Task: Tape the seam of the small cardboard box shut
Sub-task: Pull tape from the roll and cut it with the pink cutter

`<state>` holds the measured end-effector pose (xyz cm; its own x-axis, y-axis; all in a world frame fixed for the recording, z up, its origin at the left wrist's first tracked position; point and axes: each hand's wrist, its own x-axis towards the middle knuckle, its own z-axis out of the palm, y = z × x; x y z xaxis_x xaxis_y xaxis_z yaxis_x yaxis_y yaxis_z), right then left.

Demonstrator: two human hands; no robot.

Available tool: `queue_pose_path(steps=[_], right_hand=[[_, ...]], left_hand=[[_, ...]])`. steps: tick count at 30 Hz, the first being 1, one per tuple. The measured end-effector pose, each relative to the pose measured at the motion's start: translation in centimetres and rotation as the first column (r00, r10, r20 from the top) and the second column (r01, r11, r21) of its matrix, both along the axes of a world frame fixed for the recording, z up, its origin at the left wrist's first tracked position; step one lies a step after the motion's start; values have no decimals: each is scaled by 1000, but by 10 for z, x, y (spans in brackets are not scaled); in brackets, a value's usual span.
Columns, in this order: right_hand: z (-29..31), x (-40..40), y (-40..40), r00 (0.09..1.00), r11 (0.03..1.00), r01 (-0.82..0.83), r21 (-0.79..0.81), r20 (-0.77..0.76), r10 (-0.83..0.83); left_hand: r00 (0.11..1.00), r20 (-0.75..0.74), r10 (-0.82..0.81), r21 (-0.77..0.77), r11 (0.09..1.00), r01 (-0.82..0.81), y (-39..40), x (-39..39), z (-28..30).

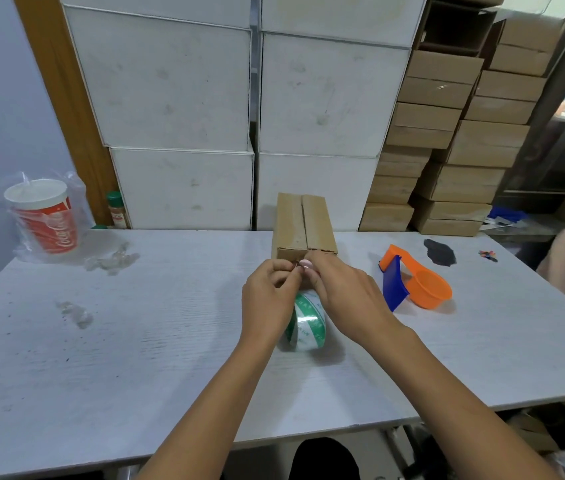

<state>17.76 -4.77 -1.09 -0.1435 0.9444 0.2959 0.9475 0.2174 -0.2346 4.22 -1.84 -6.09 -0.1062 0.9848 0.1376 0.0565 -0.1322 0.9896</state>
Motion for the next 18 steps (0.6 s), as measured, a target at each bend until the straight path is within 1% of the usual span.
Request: queue_pose_path(steps=[2, 4, 10, 13, 18], right_hand=[[-3, 0, -2, 1000, 1000, -9, 10, -10, 9], [-4, 0, -3, 1000, 1000, -16, 19, -12, 16], [5, -2, -3, 1000, 999, -31, 10, 3, 31], [8, -5, -1, 999, 998, -44, 44, 33, 42], [6, -6, 1, 997, 995, -69, 66, 25, 68]], left_hand=[[999, 32, -1, -39, 999, 2, -1, 1, -1], [998, 48, -26, -44, 999, 28, -2, 1, -3], [997, 35, -73, -18, 997, 73, -1, 0, -3], [998, 7, -68, -8, 998, 68, 0, 0, -4], [998, 4, -57, 6, 998, 57, -1, -1, -7]])
